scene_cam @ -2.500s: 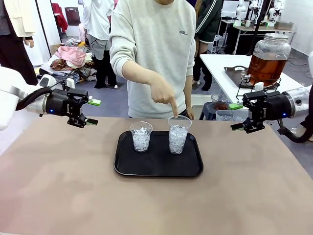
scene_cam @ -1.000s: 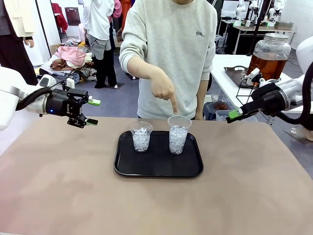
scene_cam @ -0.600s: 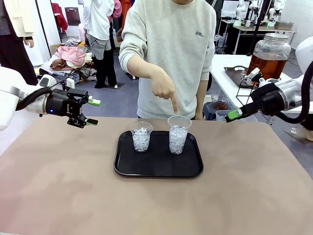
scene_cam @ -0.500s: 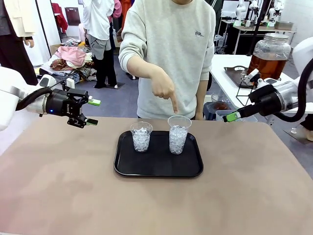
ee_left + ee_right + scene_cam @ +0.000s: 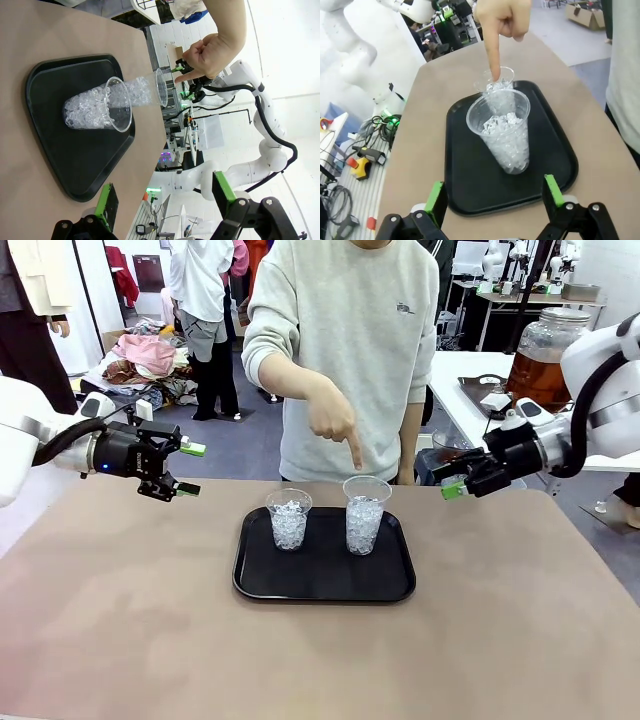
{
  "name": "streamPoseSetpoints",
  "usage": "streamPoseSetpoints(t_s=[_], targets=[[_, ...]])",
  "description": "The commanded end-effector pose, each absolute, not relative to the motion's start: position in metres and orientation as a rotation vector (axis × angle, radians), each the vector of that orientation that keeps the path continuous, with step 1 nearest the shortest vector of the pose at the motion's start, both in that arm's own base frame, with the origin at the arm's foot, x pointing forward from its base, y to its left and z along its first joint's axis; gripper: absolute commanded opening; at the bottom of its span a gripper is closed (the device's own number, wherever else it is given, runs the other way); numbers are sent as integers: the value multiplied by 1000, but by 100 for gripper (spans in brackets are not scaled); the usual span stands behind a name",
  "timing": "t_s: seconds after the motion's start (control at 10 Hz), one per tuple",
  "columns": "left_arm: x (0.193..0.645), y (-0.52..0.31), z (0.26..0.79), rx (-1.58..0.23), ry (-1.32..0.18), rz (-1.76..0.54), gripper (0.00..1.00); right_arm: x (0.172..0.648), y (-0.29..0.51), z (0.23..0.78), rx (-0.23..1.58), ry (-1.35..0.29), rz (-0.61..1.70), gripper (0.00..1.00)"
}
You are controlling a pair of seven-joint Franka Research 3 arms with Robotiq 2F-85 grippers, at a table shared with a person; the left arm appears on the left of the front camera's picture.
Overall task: Pour the drink into the iced cup.
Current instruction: Pick up the iced cup indicated by the human and present it to them.
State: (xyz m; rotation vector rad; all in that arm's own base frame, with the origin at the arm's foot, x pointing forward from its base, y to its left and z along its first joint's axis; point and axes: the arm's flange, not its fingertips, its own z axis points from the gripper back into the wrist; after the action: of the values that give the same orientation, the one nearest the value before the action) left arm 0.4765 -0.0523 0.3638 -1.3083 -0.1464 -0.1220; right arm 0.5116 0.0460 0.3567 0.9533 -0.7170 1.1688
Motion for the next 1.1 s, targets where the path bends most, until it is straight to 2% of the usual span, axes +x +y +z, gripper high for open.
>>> streamPoseSetpoints(t_s=[0.0,0.7,1.0], targets=[[475,-52,364,-1310,-148,-121,100,521,57,351,977,-780,1185,100],[475,-52,364,-1310,-148,-121,100,516,52,350,973,-734,1170,100],[475,-52,364,-1310,-148,-121,100,528,63,319,936,-886,1330,100]])
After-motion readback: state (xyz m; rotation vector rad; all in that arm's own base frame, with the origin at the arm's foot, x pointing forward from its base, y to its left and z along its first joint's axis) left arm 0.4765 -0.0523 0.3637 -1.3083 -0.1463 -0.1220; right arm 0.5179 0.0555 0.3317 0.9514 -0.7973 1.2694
